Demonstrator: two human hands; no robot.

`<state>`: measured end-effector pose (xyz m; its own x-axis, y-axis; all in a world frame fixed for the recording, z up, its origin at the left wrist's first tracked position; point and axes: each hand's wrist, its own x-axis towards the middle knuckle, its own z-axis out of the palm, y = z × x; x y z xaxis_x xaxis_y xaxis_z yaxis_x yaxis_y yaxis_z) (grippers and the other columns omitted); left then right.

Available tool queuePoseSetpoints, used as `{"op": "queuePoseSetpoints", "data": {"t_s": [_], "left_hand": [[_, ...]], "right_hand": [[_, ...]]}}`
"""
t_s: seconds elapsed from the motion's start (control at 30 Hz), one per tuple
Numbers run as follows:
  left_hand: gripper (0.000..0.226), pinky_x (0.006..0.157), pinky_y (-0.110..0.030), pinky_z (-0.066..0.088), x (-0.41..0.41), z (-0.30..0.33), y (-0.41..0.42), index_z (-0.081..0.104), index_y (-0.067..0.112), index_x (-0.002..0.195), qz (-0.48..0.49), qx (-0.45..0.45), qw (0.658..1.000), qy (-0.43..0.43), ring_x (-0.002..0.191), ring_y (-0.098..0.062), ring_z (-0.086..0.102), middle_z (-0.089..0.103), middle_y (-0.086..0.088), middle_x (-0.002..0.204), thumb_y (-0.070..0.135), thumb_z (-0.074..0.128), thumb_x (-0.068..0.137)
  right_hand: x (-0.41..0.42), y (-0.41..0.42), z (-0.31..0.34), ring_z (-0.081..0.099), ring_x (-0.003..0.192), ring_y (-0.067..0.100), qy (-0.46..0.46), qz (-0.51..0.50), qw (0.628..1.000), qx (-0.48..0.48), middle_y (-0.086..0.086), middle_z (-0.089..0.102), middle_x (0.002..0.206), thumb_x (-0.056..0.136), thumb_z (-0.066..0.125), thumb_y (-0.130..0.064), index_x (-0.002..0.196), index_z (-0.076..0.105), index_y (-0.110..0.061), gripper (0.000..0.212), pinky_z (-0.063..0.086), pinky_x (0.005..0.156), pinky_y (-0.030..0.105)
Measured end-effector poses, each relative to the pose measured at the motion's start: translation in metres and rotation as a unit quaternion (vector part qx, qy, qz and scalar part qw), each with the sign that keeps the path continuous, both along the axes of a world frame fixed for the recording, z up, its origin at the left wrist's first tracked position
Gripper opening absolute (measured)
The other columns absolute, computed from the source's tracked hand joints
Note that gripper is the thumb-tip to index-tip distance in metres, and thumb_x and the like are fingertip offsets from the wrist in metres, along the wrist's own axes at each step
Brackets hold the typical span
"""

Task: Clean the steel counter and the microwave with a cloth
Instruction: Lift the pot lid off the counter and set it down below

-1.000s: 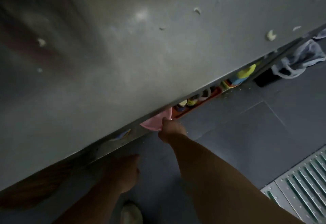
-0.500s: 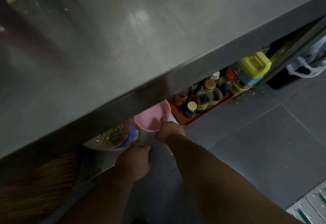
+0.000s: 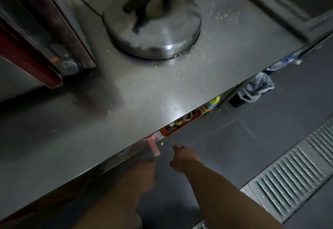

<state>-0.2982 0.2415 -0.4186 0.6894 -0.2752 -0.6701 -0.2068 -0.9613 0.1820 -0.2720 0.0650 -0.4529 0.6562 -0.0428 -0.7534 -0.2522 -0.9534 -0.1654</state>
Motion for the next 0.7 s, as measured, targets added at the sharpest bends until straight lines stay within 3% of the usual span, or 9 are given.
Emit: {"op": "queuePoseSetpoints", "data": {"t_s": [0.1,0.27,0.33,0.4,0.53,0.7], "left_hand": [[0.031,0.089,-0.038,0.053,0.007,0.076,-0.022,0.056,0.026,0.121,-0.012,-0.014,1.000,-0.002,0.108,-0.025,0.063,0.065,-0.004,0.118,0.029,0.052,0.090],[0.038,0.096,-0.042,0.051,0.029,0.193,-0.057,0.056,0.027,0.122,-0.012,-0.029,0.999,-0.022,0.112,-0.027,0.059,0.059,-0.003,0.124,0.030,0.052,0.084],[0.037,0.091,-0.038,0.052,0.045,0.235,-0.070,0.056,0.025,0.120,0.009,-0.038,0.999,-0.025,0.107,-0.027,0.060,0.062,-0.002,0.118,0.028,0.055,0.084],[0.033,0.088,-0.036,0.051,0.064,0.276,-0.084,0.056,0.024,0.121,0.015,-0.039,0.997,-0.068,0.104,-0.025,0.060,0.064,-0.003,0.116,0.027,0.054,0.088],[0.050,0.105,-0.037,0.044,0.101,0.352,-0.101,0.044,0.028,0.143,0.045,-0.038,0.982,-0.182,0.127,-0.025,0.052,0.054,-0.003,0.142,0.034,0.051,0.094],[0.037,0.094,-0.039,0.049,0.121,0.411,-0.100,0.054,0.026,0.128,0.094,-0.001,0.963,-0.253,0.116,-0.029,0.059,0.062,-0.007,0.129,0.030,0.051,0.091]], "right_hand": [[-0.002,-0.018,0.074,0.055,0.122,0.030,0.007,0.034,0.999,-0.014,0.009,0.053,0.137,0.085,0.060,-0.040,0.145,0.037,-0.024,0.066,0.048,0.094,0.039],[0.026,-0.047,0.194,0.061,0.111,0.029,-0.029,0.067,0.997,-0.021,0.008,0.062,0.121,0.080,0.062,-0.041,0.130,0.054,-0.021,0.054,0.050,0.086,0.037],[0.049,-0.061,0.239,0.062,0.107,0.030,-0.048,0.091,0.995,-0.019,0.009,0.064,0.118,0.075,0.061,-0.044,0.122,0.058,-0.019,0.053,0.052,0.084,0.036],[0.070,-0.079,0.280,0.061,0.107,0.029,-0.081,0.116,0.990,-0.021,0.010,0.063,0.118,0.074,0.060,-0.042,0.116,0.058,-0.019,0.048,0.053,0.086,0.037],[0.099,-0.124,0.343,0.057,0.110,0.028,-0.141,0.121,0.983,-0.013,0.008,0.058,0.124,0.082,0.058,-0.042,0.126,0.053,-0.019,0.050,0.048,0.084,0.036],[0.120,-0.170,0.376,0.057,0.111,0.028,-0.189,0.114,0.975,-0.011,0.008,0.057,0.127,0.085,0.057,-0.043,0.133,0.049,-0.019,0.054,0.048,0.085,0.036]]}}
